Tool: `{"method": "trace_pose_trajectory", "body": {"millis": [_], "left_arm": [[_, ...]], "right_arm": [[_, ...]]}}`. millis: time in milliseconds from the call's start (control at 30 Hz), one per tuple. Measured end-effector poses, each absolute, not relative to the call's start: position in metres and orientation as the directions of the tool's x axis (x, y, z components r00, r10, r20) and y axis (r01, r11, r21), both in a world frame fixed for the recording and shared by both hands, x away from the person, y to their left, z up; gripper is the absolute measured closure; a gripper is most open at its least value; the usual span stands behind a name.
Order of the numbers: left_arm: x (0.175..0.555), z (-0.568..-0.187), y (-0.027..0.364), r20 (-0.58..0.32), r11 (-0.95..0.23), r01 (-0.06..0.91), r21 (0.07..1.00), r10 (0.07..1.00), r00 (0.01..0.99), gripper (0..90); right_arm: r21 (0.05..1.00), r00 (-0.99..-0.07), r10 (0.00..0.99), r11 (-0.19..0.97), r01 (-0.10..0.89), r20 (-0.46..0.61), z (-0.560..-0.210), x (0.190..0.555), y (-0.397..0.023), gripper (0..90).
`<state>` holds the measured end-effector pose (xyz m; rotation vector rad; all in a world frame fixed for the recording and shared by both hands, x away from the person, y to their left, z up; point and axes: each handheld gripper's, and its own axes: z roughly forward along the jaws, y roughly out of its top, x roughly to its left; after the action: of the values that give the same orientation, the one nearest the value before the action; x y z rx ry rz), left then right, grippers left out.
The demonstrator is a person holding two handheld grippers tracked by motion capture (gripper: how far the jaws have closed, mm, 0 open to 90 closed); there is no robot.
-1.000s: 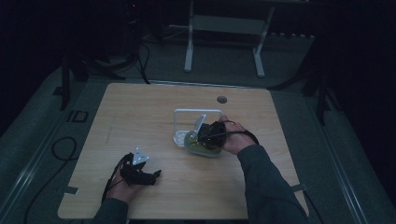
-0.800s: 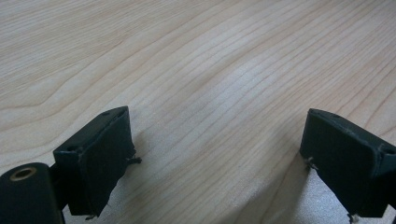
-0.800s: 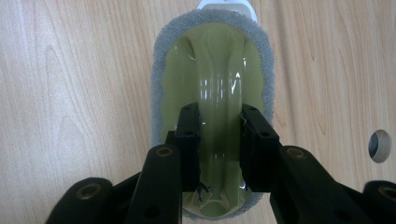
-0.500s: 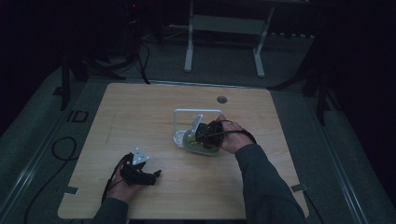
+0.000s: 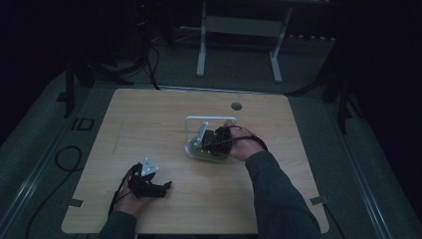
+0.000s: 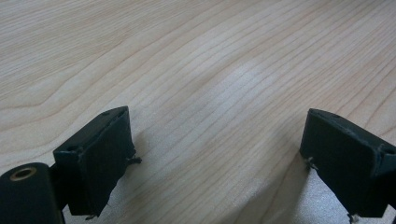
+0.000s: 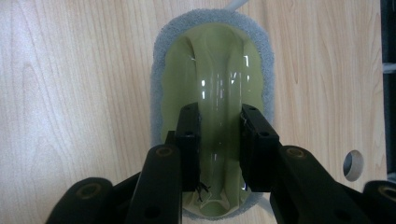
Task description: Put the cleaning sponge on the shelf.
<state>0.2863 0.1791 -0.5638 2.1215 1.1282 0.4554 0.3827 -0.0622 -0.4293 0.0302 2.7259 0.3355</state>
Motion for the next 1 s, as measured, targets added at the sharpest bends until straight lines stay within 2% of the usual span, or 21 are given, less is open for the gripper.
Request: {"method": "trace_pose_trajectory", "body": {"millis": [1000], "left_arm": [[0.286,-0.564,0.179,-0.011,-0.391,0.588,0.708,0.827,0.562,9.5]], "right_arm": [[0.155,-0.909,-0.010,0.985,-0.081,-0.416,-0.452,0.393,-0.047,71.4]]}}
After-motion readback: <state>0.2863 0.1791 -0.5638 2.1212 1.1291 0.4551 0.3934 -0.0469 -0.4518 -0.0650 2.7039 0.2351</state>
